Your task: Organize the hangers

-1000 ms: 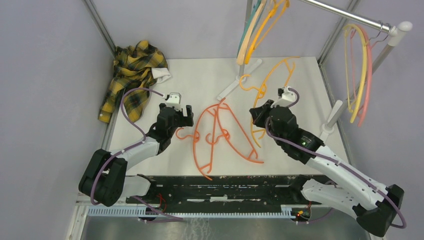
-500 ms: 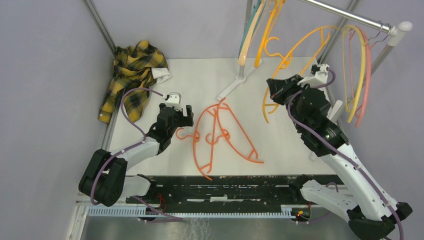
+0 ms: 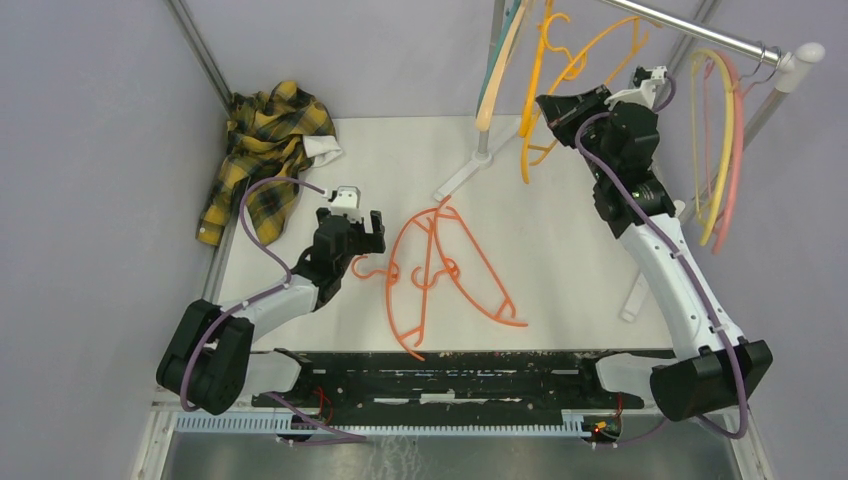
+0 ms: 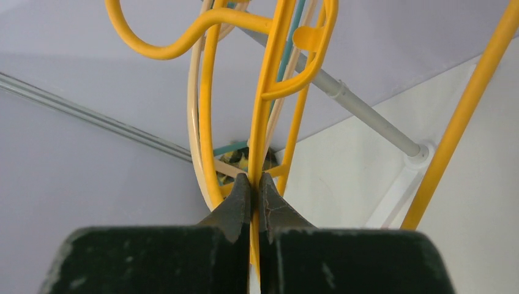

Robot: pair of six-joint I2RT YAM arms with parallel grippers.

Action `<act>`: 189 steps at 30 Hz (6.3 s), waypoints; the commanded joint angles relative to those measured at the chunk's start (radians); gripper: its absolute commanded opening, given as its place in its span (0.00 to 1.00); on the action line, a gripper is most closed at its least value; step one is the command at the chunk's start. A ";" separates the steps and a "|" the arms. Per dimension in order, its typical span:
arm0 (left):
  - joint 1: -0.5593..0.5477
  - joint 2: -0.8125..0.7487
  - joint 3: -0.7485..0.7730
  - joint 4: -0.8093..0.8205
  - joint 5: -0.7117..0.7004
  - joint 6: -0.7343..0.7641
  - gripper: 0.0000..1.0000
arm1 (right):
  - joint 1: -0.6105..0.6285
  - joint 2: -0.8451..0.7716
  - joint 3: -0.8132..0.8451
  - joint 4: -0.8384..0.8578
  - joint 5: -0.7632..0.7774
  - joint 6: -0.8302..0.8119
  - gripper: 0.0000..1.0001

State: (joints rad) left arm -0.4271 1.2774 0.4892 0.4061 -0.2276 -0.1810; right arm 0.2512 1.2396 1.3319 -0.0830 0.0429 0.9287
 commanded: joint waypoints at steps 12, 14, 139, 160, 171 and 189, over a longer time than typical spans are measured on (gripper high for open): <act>0.001 -0.013 0.001 0.057 -0.049 0.020 0.99 | -0.158 0.063 0.081 0.285 -0.213 0.179 0.01; 0.001 -0.017 -0.001 0.057 -0.051 0.020 0.99 | -0.170 0.084 0.101 0.277 -0.213 0.182 0.01; 0.001 0.024 0.022 0.027 -0.069 -0.025 0.99 | 0.568 -0.471 -0.538 -0.207 0.423 -0.263 0.00; 0.001 0.005 0.014 0.026 -0.074 -0.027 0.99 | 0.404 -0.317 -0.017 -0.215 0.421 -0.348 0.01; 0.001 -0.019 0.006 0.029 -0.082 -0.023 0.99 | 0.162 -0.147 0.068 -0.135 0.203 -0.108 0.01; 0.001 -0.004 0.008 0.031 -0.087 -0.023 0.99 | -0.156 0.070 0.102 0.161 -0.091 0.181 0.01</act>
State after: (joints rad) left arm -0.4271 1.2854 0.4850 0.3981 -0.2878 -0.1822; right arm 0.1463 1.2324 1.3800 -0.0757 0.0772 0.9924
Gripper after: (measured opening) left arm 0.992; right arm 0.027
